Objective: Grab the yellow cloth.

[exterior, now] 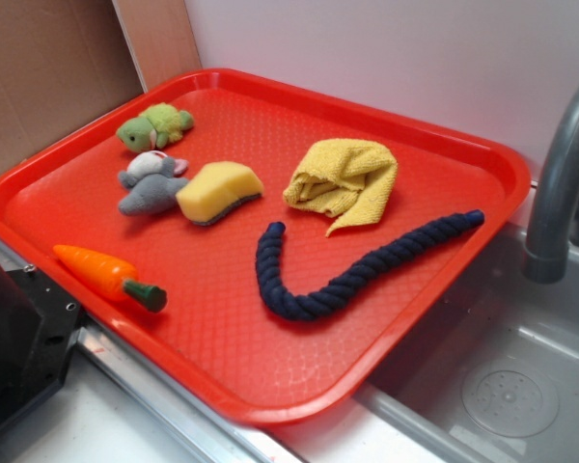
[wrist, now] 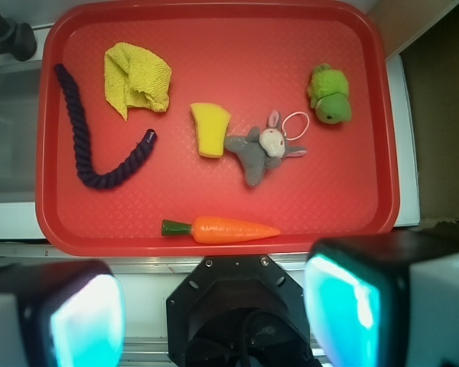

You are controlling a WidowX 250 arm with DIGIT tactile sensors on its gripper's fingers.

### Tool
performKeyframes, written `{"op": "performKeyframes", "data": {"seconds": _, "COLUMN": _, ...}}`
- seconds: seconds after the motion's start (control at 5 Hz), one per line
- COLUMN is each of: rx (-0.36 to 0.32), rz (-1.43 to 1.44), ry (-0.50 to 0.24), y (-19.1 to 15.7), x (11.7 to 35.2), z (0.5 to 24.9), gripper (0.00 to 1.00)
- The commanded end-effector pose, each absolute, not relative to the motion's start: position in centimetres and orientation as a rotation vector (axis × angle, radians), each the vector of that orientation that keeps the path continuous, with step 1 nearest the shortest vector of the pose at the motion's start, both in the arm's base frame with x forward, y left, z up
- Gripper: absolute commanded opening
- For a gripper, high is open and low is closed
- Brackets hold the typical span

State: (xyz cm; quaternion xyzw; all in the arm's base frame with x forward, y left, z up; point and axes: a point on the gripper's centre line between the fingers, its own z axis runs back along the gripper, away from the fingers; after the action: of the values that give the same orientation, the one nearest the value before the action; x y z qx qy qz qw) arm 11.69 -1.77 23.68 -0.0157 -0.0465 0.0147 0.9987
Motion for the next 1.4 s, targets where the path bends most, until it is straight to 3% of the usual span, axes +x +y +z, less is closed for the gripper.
{"op": "performKeyframes", "data": {"seconds": 0.0, "rx": -0.031, "rz": 0.029, "ry": -0.093, "y": -1.8, "x": 11.7, "z": 23.7, "gripper": 1.00}}
{"op": "performKeyframes", "data": {"seconds": 0.2, "rx": -0.125, "rz": -0.115, "ry": 0.050, "y": -4.8, "x": 16.7, "z": 18.7, "gripper": 1.00}}
{"op": "performKeyframes", "data": {"seconds": 0.4, "rx": -0.054, "rz": -0.188, "ry": -0.134, "y": -6.0, "x": 22.0, "z": 15.7, "gripper": 1.00}}
{"op": "performKeyframes", "data": {"seconds": 0.6, "rx": -0.026, "rz": -0.145, "ry": -0.193, "y": -5.0, "x": 24.1, "z": 14.2, "gripper": 1.00}}
{"op": "performKeyframes", "data": {"seconds": 1.2, "rx": -0.026, "rz": -0.145, "ry": -0.193, "y": -5.0, "x": 24.1, "z": 14.2, "gripper": 1.00}}
